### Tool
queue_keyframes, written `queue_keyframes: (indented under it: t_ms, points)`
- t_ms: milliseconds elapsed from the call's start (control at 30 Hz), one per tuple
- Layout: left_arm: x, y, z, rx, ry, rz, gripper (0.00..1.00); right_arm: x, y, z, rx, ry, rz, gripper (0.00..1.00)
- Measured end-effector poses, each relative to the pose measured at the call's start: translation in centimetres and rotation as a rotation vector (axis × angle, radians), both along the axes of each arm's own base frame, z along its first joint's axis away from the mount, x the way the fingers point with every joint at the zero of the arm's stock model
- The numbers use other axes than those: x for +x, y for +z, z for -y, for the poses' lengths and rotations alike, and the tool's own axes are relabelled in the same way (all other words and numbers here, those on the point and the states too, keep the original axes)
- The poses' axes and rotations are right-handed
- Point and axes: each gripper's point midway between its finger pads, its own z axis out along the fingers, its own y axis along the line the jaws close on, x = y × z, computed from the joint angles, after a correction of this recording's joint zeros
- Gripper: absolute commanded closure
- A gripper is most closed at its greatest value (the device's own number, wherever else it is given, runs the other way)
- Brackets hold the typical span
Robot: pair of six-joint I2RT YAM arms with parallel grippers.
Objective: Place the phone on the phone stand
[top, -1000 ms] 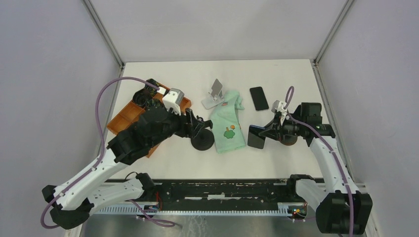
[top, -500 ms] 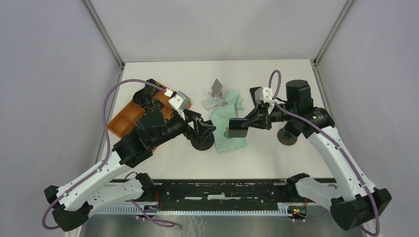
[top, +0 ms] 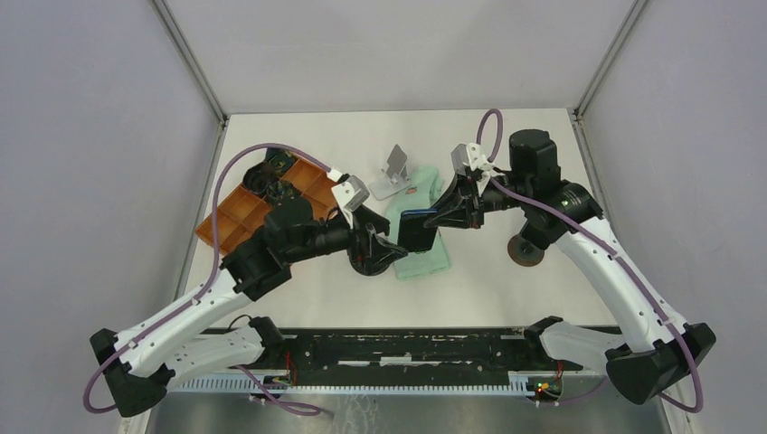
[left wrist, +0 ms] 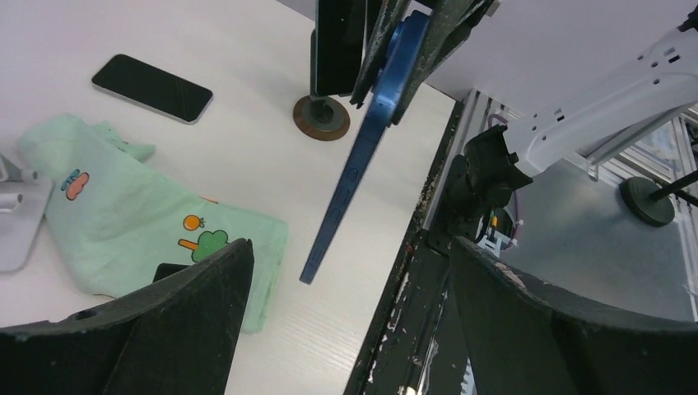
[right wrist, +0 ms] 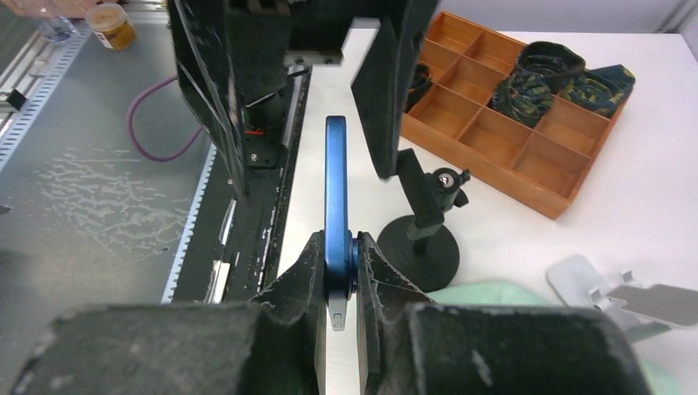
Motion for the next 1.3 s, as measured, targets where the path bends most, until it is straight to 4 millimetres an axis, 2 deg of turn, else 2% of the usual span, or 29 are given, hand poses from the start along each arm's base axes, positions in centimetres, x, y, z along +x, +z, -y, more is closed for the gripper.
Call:
queue_keyframes:
  t_ms: [100, 200, 300, 333, 467, 633, 667, 833, 933, 1000, 1133, 1300]
  points:
    - [0.3, -1.3, 0.9, 0.029, -0.027, -0.026, 0.14, -0.4, 0.2, -0.5, 0.009, 0.024, -0.022, 1.0]
    - [0.7, -2.6, 1.7, 0.06, -0.043, -0.052, 0.24, -0.7, 0.4, -0.8, 0.019, 0.04, -0.039, 1.0]
    - [0.8, -3.4, 2.2, 0.077, -0.059, -0.066, 0.38, -0.9, 0.7, -0.9, 0.028, 0.048, -0.047, 1.0]
    - [0.9, -3.5, 2.4, 0.08, -0.063, -0.068, 0.46, -0.9, 0.8, -1.0, 0.031, 0.05, -0.048, 1.0]
    - [0.7, -3.4, 2.8, 0.072, -0.09, -0.062, 0.66, -1.0, 0.9, -1.2, 0.045, 0.061, -0.061, 1.0]
    - [0.1, -3.3, 3.2, 0.068, -0.142, -0.051, 0.95, -0.8, 0.1, -1.3, 0.051, 0.051, -0.122, 1.0]
    - [-0.3, -3.4, 3.3, 0.071, -0.163, -0.048, 0.97, -0.9, -0.2, -1.3, 0.051, 0.051, -0.149, 0.97]
    - [-1.1, -4.1, 3.3, 0.082, -0.203, -0.061, 0.98, -1.4, -1.1, -1.2, 0.057, 0.065, -0.215, 0.67]
    - [-1.2, -4.3, 3.2, 0.066, -0.192, -0.073, 0.98, -1.6, -1.5, -1.3, 0.066, 0.073, -0.205, 0.44]
    - [-1.0, -4.1, 3.0, 0.049, -0.171, -0.076, 0.98, -1.9, -1.8, -1.3, 0.069, 0.078, -0.211, 0.34]
    - [-0.5, -3.2, 2.3, -0.003, -0.114, -0.062, 0.98, -2.7, -3.3, -1.2, 0.077, 0.086, -0.244, 0.31]
    - [-0.4, -1.1, 1.9, -0.081, -0.079, -0.038, 0.98, -3.5, -6.5, -0.9, 0.071, 0.076, -0.351, 0.36]
